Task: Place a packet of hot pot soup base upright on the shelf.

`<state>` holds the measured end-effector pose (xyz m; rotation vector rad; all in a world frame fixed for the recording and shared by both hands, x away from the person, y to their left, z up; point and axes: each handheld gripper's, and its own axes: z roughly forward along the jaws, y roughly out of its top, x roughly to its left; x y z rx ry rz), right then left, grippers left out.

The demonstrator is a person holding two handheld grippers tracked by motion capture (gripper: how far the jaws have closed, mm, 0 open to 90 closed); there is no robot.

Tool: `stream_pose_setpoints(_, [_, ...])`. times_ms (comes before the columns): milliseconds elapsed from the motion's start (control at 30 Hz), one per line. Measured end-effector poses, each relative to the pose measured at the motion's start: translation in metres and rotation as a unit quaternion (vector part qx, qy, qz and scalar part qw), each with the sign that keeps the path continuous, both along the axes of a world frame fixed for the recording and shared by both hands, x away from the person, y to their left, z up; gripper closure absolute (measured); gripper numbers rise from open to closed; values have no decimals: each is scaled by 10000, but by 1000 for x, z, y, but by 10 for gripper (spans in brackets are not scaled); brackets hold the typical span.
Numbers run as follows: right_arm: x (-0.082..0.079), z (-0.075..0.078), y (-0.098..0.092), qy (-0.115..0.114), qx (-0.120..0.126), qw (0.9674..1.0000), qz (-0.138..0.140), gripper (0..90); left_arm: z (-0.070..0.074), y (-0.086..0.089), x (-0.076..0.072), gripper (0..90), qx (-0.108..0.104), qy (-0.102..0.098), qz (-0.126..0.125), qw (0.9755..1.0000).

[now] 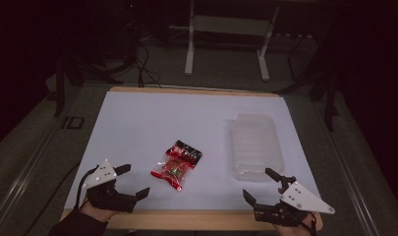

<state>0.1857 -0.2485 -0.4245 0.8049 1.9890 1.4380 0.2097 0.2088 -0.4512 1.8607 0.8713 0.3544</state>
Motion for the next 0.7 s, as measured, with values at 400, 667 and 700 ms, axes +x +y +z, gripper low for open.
stream_pose_setpoints(400, [1, -2, 1, 0, -61, 9999, 107, 134, 10, -2, 21, 12, 139, 1, 27, 9999])
stream_pose_setpoints(667, [1, -2, 1, 62, -24, 10000, 70, 122, 9, -5, 30, 12, 319, 111, 4, 9994])
stream_pose_setpoints(700, [1, -2, 1, 63, -25, 10000, 54, 122, 9, -5, 32, 12, 332, 126, 47, 9994])
